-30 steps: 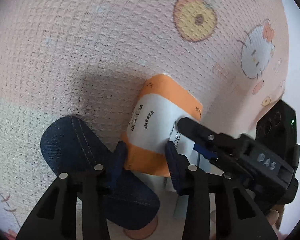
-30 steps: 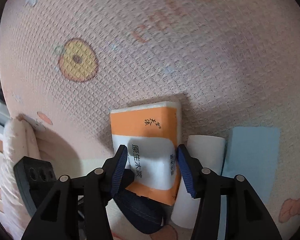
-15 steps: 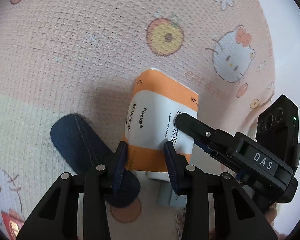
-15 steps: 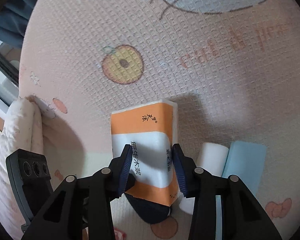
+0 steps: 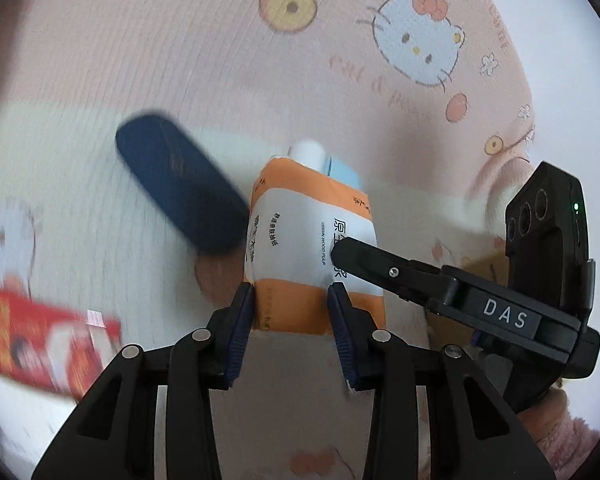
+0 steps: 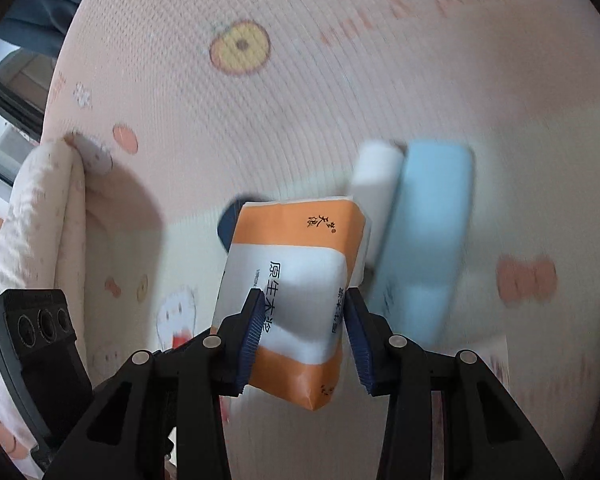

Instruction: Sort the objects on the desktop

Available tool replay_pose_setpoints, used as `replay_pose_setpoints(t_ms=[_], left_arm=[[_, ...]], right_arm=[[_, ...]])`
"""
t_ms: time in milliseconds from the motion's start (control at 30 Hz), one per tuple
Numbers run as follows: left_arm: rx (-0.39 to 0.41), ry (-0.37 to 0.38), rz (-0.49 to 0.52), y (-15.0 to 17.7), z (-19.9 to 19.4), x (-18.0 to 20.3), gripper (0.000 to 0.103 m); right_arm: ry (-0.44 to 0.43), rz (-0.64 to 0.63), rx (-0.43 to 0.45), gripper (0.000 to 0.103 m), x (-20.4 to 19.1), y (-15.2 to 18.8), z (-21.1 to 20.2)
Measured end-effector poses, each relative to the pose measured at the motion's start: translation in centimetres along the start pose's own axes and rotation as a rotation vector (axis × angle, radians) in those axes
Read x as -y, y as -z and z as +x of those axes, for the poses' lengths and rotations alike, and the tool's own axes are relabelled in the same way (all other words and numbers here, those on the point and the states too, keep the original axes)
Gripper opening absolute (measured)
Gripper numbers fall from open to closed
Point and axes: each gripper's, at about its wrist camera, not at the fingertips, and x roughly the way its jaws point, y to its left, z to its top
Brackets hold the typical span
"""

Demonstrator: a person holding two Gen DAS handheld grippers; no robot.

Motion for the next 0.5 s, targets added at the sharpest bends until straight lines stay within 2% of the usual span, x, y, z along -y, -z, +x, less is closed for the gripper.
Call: replay_pose_setpoints(t_ms=[200,333,500], left_arm=[[-0.064,0.019,-0.102,5.0,0.4,-1.4,0.041],[-0.091,0.029,-0.172,7.0,1.6,-1.6,0.041],[-0.083,0.036,-0.152,7.4,1.8,-1.7,0.041]], right_arm=[[0.022,-0.028,-0.082,0.039,0.5,4.1,-0.3],[0.013,-0.024,-0.144,0.039,1.4,5.6,0.4],[0.025,-0.025,-0.164,0.039,2.5,6.5,0.6]])
